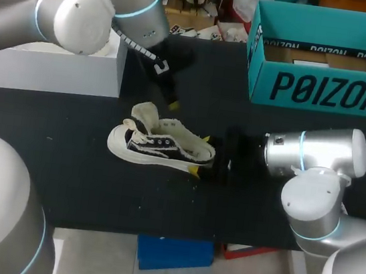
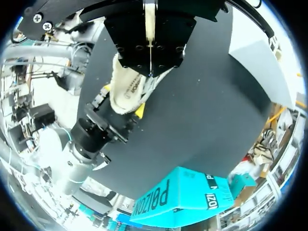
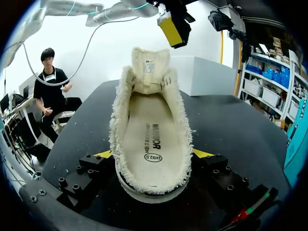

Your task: Take the shoe out of the shoebox, open the shoe tongue, remove and reinsert the insole, then place the shoe into the shoebox

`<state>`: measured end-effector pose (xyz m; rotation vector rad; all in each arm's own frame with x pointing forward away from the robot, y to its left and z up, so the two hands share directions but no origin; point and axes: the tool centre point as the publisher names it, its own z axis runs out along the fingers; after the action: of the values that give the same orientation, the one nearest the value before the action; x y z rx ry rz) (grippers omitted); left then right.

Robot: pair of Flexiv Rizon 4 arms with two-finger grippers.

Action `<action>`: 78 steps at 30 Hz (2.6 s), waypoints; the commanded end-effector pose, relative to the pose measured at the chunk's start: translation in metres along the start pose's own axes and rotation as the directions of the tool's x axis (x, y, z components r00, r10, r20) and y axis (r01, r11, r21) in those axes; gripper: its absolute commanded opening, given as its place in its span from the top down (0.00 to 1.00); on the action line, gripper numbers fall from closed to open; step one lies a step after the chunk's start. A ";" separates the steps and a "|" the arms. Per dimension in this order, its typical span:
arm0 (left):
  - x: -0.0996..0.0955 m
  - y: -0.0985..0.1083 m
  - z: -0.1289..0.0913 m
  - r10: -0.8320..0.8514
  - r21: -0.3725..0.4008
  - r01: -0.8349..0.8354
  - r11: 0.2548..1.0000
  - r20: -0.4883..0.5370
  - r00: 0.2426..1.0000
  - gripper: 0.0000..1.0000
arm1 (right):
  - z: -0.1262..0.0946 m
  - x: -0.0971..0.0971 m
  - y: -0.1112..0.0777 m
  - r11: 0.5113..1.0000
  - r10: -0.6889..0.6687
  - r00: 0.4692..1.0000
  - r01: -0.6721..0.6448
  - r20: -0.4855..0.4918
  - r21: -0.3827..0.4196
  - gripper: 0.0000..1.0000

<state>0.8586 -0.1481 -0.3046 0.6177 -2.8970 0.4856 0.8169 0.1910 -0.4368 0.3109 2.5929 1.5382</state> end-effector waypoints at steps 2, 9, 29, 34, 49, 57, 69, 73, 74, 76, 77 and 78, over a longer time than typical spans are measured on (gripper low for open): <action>-0.010 -0.015 0.002 0.250 -0.188 -0.294 0.937 -0.225 0.942 1.00 | 0.003 0.000 -0.002 1.000 0.001 1.000 -0.001 0.001 0.002 1.00; -0.007 -0.014 0.003 0.295 -0.206 -0.332 0.921 -0.190 0.936 1.00 | 0.003 0.000 -0.002 1.000 0.001 1.000 -0.001 0.001 0.002 1.00; 0.015 0.017 -0.003 0.448 -0.137 -0.477 0.868 -0.198 0.872 1.00 | 0.003 0.000 -0.002 1.000 0.001 1.000 -0.001 0.001 0.002 1.00; 0.015 0.016 -0.002 0.450 -0.151 -0.480 0.864 -0.194 0.872 1.00 | 0.003 0.000 -0.002 1.000 0.001 1.000 -0.001 0.001 0.002 1.00; 0.006 0.001 -0.007 0.459 -0.119 -0.495 0.861 -0.238 0.856 1.00 | 0.003 0.000 -0.002 1.000 0.001 1.000 -0.001 0.001 0.002 1.00; 0.004 0.003 0.003 0.476 -0.127 -0.538 0.834 -0.328 0.816 1.00 | 0.003 0.000 -0.002 1.000 0.001 1.000 -0.001 0.001 0.002 1.00; 0.008 0.013 0.025 0.493 -0.141 -0.585 0.799 -0.404 0.770 1.00 | 0.003 0.000 -0.002 1.000 0.001 1.000 -0.001 0.001 0.002 1.00; 0.009 0.017 0.033 0.480 -0.144 -0.578 0.803 -0.417 0.772 1.00 | 0.003 0.000 -0.002 1.000 0.001 1.000 -0.001 0.001 0.002 1.00; 0.010 0.018 0.036 0.479 -0.147 -0.577 0.803 -0.417 0.772 1.00 | 0.003 0.000 -0.002 1.000 0.001 1.000 -0.001 0.001 0.002 1.00; 0.011 0.021 0.041 0.471 -0.147 -0.575 0.805 -0.429 0.770 1.00 | 0.003 0.000 -0.002 1.000 0.001 1.000 -0.001 0.001 0.002 1.00; 0.012 0.022 0.042 0.470 -0.149 -0.574 0.805 -0.429 0.771 1.00 | 0.003 0.000 -0.002 1.000 0.001 1.000 -0.001 0.001 0.002 1.00; 0.013 0.024 0.045 0.467 -0.153 -0.573 0.805 -0.432 0.771 1.00 | 0.003 0.000 -0.002 1.000 0.001 1.000 -0.001 0.001 0.002 1.00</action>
<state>0.8339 -0.1447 -0.3427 -0.3259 -2.6517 0.2104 0.8169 0.1909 -0.4369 0.3110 2.5929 1.5381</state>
